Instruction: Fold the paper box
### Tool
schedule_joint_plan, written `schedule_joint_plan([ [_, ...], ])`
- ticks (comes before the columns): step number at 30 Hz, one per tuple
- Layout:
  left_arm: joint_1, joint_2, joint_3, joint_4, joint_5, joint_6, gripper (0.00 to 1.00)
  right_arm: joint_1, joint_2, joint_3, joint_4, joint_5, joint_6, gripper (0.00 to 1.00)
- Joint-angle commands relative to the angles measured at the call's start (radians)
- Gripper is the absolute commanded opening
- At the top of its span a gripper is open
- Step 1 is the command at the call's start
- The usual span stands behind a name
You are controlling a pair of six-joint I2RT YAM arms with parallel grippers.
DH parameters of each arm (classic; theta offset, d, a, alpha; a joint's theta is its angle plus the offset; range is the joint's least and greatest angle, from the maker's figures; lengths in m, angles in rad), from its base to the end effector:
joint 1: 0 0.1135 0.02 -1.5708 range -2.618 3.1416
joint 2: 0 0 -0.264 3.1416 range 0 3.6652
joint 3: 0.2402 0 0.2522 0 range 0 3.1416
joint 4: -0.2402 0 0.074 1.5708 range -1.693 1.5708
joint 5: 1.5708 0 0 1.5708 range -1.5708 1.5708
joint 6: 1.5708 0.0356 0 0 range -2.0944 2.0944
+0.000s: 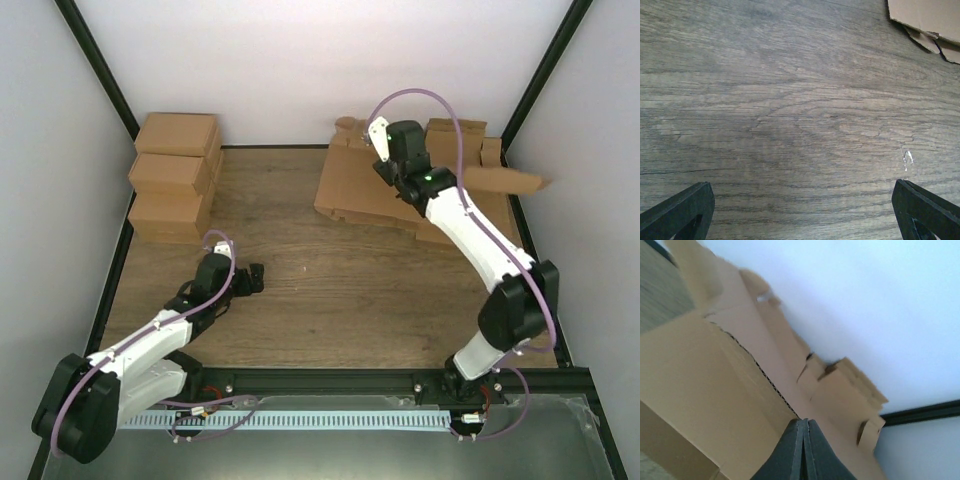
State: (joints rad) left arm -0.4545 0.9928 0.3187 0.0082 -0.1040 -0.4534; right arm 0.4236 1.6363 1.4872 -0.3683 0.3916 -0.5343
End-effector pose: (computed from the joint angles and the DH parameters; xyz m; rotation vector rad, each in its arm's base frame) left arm 0.1729 -0.0804 0.1610 -0.0559 2.2587 -0.3758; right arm 0.3532 0.1444 0.3470 -0.7406 1.9434 -0.4756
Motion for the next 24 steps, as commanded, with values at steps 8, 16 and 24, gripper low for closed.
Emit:
schedule_joint_plan([
  [8, -0.004, -0.028, 0.023, -0.02, -0.014, -0.007, 1.0, 0.492, -0.137, 0.138, -0.44, -0.127, 0.219, 0.04],
  [16, -0.004, -0.172, 0.125, -0.336, -0.073, -0.226, 1.0, 0.624, -0.251, -0.215, -0.33, -0.308, 0.662, 0.73],
  [24, -0.001, -0.505, 0.096, -0.492, -0.059, -0.462, 1.0, 0.603, -0.596, -0.54, -0.127, -0.259, 0.946, 1.0],
])
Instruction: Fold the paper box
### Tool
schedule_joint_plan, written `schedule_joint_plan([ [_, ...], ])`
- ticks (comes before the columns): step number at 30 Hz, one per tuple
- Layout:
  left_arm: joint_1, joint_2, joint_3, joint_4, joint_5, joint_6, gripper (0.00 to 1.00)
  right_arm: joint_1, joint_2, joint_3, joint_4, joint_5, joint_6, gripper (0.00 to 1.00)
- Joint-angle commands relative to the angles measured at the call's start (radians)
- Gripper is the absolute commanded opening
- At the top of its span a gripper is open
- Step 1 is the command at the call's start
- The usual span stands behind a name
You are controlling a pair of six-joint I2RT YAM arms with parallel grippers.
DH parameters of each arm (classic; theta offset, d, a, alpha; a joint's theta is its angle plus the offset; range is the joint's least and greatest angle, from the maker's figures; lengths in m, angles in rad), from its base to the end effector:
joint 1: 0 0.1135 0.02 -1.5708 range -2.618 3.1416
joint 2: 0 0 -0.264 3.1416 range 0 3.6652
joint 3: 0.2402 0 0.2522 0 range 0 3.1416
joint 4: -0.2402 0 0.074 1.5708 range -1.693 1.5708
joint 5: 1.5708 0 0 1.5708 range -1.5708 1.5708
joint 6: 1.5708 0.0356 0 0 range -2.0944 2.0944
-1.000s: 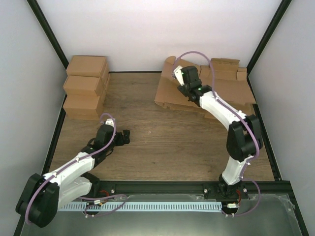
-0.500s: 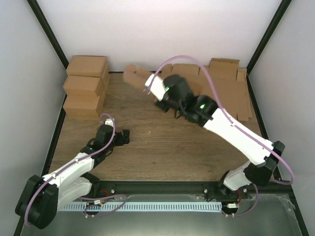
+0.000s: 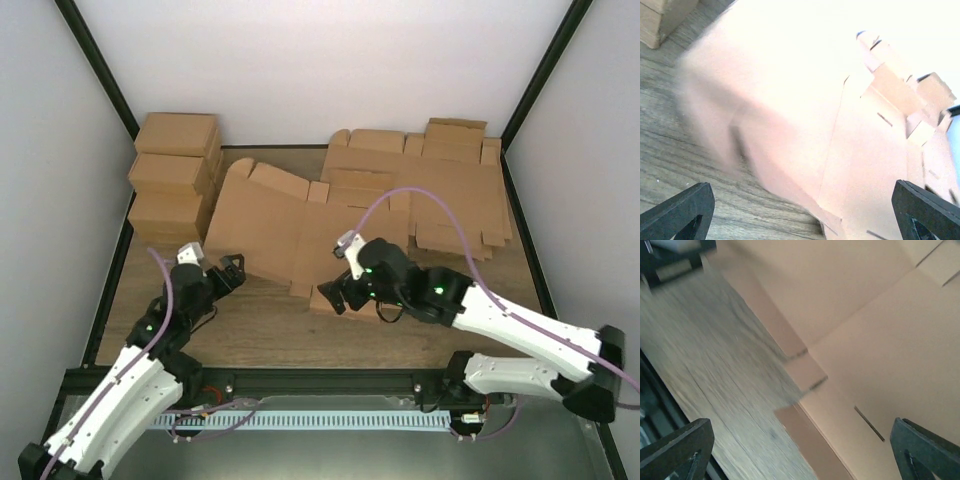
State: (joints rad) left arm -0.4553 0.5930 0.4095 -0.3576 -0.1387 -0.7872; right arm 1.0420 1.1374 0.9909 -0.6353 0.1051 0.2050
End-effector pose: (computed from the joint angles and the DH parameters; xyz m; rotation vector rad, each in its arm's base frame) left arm 0.1338 -0.0600 0.2191 -0.4409 2.1182 -0.5898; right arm 0.1232 0.2035 0.2996 -0.9272 2.2139 0.4808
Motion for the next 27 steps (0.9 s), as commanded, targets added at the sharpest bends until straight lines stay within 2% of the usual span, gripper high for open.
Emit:
schedule_joint_plan([
  [1, 0.0, -0.126, 0.021, -0.148, -0.058, -0.125, 1.0, -0.023, -0.1, -0.062, 0.133, 0.033, 0.232, 1.0],
  [4, 0.0, -0.149, 0.069, -0.2, -0.159, -0.125, 1.0, -0.049, -0.093, -0.116, 0.119, 0.038, 0.313, 1.0],
  [8, 0.014, -0.037, 0.153, -0.202, -0.142, -0.103, 1.0, -0.125, -0.107, -0.186, 0.122, -0.001, 0.423, 1.0],
  [12, 0.079, 0.137, 0.205, -0.182, -0.063, -0.044, 1.0, -0.228, -0.124, -0.241, 0.138, -0.096, 0.438, 1.0],
  [18, 0.28, 0.323, 0.153, -0.065, 0.244, 0.005, 1.0, -0.499, -0.207, -0.328, 0.133, -0.24, 0.397, 1.0],
  [21, 0.321, 0.356, 0.152, -0.06, 0.237, 0.031, 1.0, -0.653, -0.228, -0.357, 0.135, -0.29, 0.377, 1.0],
  [24, 0.324, 0.362, 0.167, -0.07, 0.197, 0.068, 1.0, -0.754, -0.2, -0.362, 0.15, -0.307, 0.392, 1.0],
  [27, 0.323, 0.37, 0.147, -0.038, 0.239, 0.08, 1.0, -0.83, -0.155, -0.383, 0.215, -0.351, 0.432, 1.0],
])
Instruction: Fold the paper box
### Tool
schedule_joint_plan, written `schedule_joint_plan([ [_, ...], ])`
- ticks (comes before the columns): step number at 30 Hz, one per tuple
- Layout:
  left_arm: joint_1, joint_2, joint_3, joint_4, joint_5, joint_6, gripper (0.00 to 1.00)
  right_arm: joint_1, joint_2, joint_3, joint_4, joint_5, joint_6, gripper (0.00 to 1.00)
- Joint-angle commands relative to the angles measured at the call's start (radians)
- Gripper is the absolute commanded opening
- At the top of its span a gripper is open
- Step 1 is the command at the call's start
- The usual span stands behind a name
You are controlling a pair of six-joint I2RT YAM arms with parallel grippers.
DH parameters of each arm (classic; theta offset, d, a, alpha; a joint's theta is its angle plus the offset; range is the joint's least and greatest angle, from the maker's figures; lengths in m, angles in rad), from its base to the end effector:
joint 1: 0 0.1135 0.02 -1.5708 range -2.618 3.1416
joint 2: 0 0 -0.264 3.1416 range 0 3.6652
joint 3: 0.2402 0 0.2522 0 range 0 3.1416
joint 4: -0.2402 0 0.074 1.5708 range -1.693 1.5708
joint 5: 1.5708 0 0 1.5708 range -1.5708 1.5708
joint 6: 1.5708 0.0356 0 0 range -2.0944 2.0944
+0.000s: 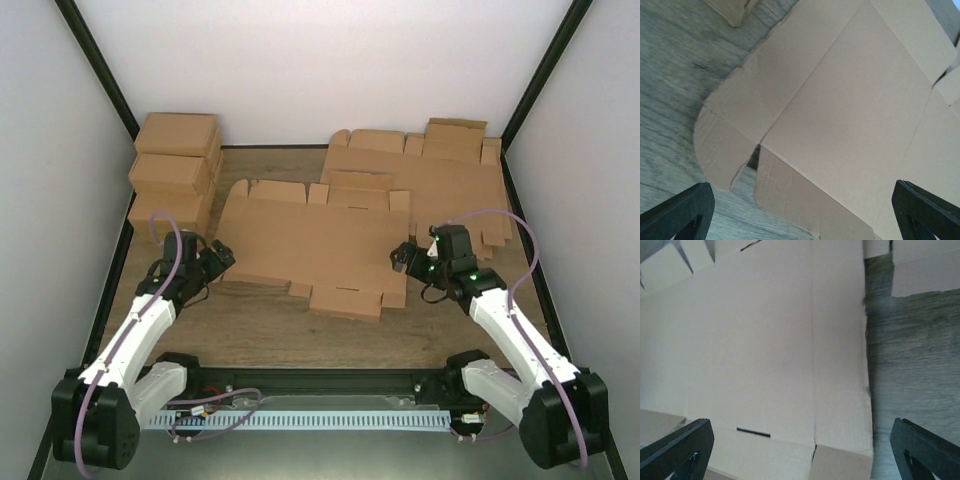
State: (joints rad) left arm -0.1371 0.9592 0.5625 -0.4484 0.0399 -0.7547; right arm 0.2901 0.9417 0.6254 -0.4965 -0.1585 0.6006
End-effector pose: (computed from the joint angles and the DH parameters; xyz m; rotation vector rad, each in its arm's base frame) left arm 0.1883 -0.0274 0.2084 -0.7317 2.3553 -0.4482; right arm 0.1816 0.0601 0.2285 0.3032 2.4394 0.5976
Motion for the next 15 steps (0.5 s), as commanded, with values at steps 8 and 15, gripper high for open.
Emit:
schedule_joint_plan([
  [8, 0.002, 0.058, -0.078, 0.103, 0.211, 0.12, 1.0, -0.121, 0.27, -0.004, 0.242, -0.104, -0.003, 0.92],
  [15, -0.001, 0.089, -0.089, 0.134, 0.267, 0.136, 1.0, -0.12, 0.418, 0.049, 0.279, 0.042, -0.034, 0.9],
])
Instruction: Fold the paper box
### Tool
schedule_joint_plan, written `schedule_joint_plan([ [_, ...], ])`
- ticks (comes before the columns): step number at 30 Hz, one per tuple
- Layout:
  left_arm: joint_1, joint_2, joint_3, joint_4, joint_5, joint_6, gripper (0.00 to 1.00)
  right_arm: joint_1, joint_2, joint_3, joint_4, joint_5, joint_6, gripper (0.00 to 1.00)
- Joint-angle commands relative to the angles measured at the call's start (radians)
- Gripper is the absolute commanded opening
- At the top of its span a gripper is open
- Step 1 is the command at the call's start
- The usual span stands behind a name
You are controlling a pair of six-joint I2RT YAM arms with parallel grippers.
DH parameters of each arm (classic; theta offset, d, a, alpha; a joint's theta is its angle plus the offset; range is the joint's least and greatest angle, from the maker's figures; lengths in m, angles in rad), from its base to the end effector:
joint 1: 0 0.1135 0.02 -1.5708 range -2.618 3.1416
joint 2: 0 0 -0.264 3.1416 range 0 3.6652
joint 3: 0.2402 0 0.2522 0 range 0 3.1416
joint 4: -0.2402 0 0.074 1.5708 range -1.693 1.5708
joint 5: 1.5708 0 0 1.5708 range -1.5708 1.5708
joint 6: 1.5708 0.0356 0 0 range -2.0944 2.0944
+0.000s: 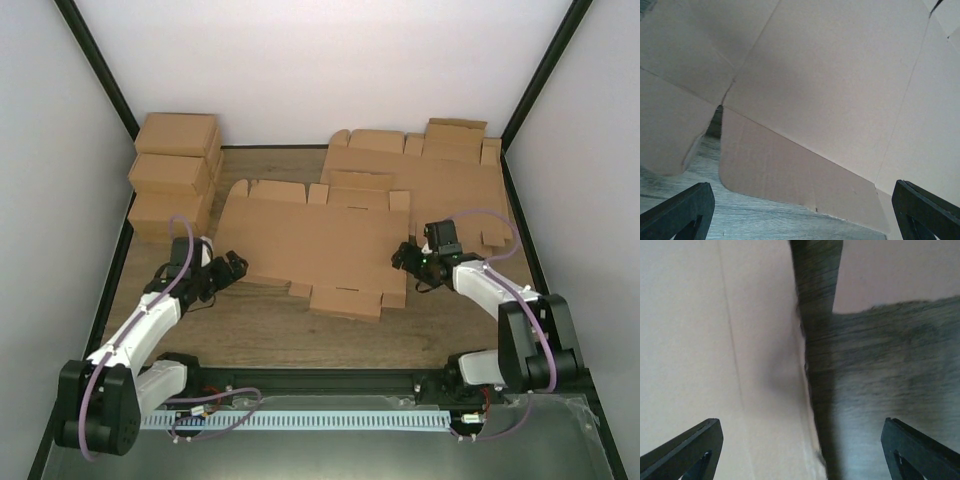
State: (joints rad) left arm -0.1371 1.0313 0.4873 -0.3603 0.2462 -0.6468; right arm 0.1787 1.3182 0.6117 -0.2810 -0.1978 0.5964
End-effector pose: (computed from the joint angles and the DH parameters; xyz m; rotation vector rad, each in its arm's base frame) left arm 0.1891 -0.0349 0.1793 -0.5363 2.4912 -0.6278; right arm 0.2342 0.0494 0.1648 0.4675 2.5825 0.5386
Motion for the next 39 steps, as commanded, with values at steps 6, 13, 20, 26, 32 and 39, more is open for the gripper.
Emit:
schedule_joint_plan([
  [6, -0.031, 0.08, -0.006, 0.075, 0.099, 0.047, 1.0, -0.008, 0.192, 0.169, 0.069, -0.032, -0.15, 0.87],
  [13, -0.054, 0.143, 0.014, 0.06, 0.092, 0.066, 1.0, -0.009, 0.219, 0.207, 0.101, -0.236, -0.178, 0.66],
  [20, -0.061, 0.147, 0.019, 0.062, 0.08, 0.066, 1.0, -0.008, 0.132, 0.198, 0.088, -0.298, -0.192, 0.47],
  [26, -0.081, 0.118, 0.037, 0.05, 0.063, 0.061, 1.0, -0.008, 0.182, 0.232, 0.042, -0.207, -0.23, 0.38],
  [32, -0.099, 0.081, 0.061, 0.024, 0.048, 0.047, 1.0, -0.009, 0.192, 0.239, 0.028, -0.148, -0.233, 0.19],
  [39, -0.116, -0.04, 0.136, -0.062, 0.019, 0.055, 1.0, 0.004, 0.048, 0.208, 0.008, -0.058, -0.254, 0.01],
])
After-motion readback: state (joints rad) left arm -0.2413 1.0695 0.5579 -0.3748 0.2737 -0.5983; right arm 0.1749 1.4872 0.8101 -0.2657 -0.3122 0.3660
